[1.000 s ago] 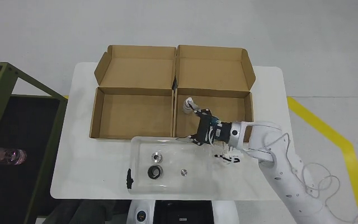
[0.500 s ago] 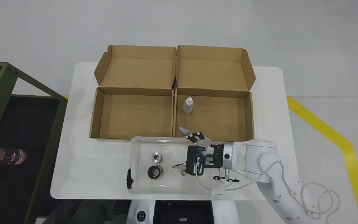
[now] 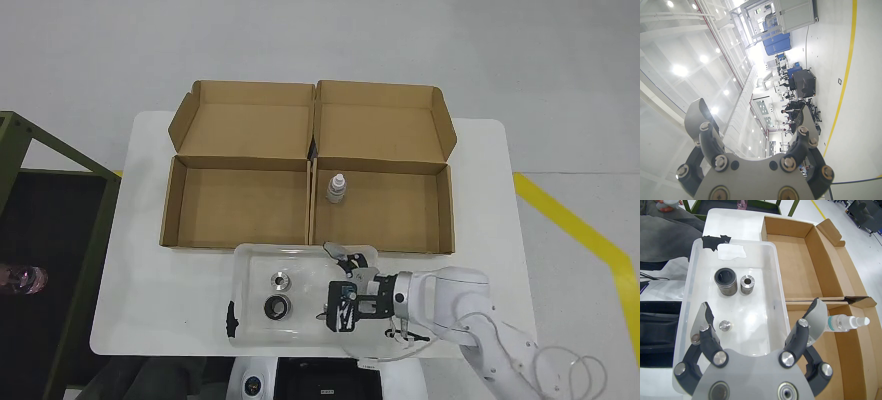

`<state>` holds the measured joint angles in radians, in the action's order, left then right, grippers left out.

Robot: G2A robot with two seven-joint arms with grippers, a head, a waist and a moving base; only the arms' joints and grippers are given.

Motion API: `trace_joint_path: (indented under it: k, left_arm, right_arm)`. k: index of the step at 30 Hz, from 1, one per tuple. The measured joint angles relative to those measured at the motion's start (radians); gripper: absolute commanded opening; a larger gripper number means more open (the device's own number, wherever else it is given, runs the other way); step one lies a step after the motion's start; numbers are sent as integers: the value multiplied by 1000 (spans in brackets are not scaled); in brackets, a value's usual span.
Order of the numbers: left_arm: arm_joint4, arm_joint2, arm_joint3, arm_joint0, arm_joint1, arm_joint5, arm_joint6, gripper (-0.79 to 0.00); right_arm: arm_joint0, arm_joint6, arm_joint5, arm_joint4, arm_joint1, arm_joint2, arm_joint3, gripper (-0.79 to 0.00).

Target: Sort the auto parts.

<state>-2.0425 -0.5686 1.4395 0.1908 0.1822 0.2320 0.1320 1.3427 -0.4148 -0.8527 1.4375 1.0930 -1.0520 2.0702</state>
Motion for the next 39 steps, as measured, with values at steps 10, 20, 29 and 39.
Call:
trace_joint_path:
  k: [10,20,29,39]
  left_arm:
    - [0,0,0,0,0,0,0,0]
    - [0,0,0,0,0,0,0,0]
    - [0,0,0,0,0,0,0,0]
    - [0,0,0,0,0,0,0,0]
  right_arm:
    - [3,-54,-6,60,-4,43,-16,-12]
    - [-12,-125,-10,106,-4,92,-45,0]
    - [-33,-183,-18,123,-1,132,-57,-15]
    - [-68,-225,-26,112,8,184,-99,-123]
